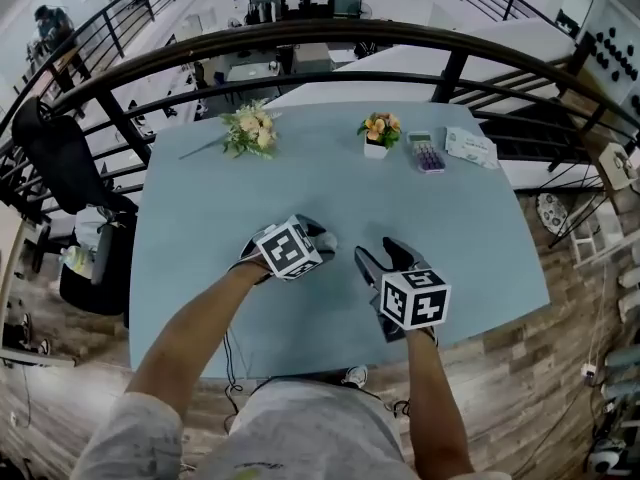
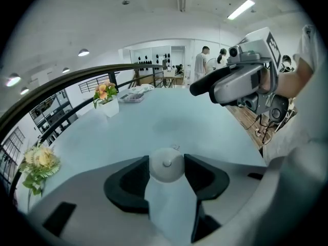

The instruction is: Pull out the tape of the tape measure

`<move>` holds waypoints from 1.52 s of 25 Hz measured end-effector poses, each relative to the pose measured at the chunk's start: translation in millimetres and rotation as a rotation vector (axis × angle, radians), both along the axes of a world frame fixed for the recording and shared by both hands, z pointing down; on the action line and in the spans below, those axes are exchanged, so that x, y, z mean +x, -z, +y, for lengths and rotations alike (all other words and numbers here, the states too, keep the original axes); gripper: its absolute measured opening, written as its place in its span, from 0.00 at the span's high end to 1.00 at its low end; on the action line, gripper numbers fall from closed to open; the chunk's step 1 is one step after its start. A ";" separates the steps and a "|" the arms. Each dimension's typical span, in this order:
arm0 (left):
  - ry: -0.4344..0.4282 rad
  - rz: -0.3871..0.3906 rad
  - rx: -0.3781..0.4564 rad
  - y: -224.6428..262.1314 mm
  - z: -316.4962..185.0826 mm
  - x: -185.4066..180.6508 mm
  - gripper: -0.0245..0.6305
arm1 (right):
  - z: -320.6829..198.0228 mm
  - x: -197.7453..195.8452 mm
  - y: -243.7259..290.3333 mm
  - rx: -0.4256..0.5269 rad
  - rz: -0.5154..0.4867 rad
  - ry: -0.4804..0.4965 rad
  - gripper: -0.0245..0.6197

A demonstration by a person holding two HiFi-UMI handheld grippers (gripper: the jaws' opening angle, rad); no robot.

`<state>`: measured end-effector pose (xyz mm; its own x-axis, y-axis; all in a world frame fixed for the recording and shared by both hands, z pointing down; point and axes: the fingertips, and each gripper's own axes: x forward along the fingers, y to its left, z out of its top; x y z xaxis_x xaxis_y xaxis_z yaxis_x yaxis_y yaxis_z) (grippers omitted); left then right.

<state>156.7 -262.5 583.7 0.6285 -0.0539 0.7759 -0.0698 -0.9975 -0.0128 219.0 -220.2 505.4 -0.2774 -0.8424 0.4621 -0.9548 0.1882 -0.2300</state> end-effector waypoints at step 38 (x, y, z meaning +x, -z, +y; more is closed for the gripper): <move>0.296 0.065 0.097 99.1 12.3 -98.3 0.64 | -34.6 -129.5 17.2 -0.108 -0.913 0.186 0.65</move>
<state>58.4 -250.1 484.6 0.6226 -0.3135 0.7170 -0.3605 -0.9281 -0.0927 89.5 -254.8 488.2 -0.6974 -0.7130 0.0722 -0.3524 0.2534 -0.9009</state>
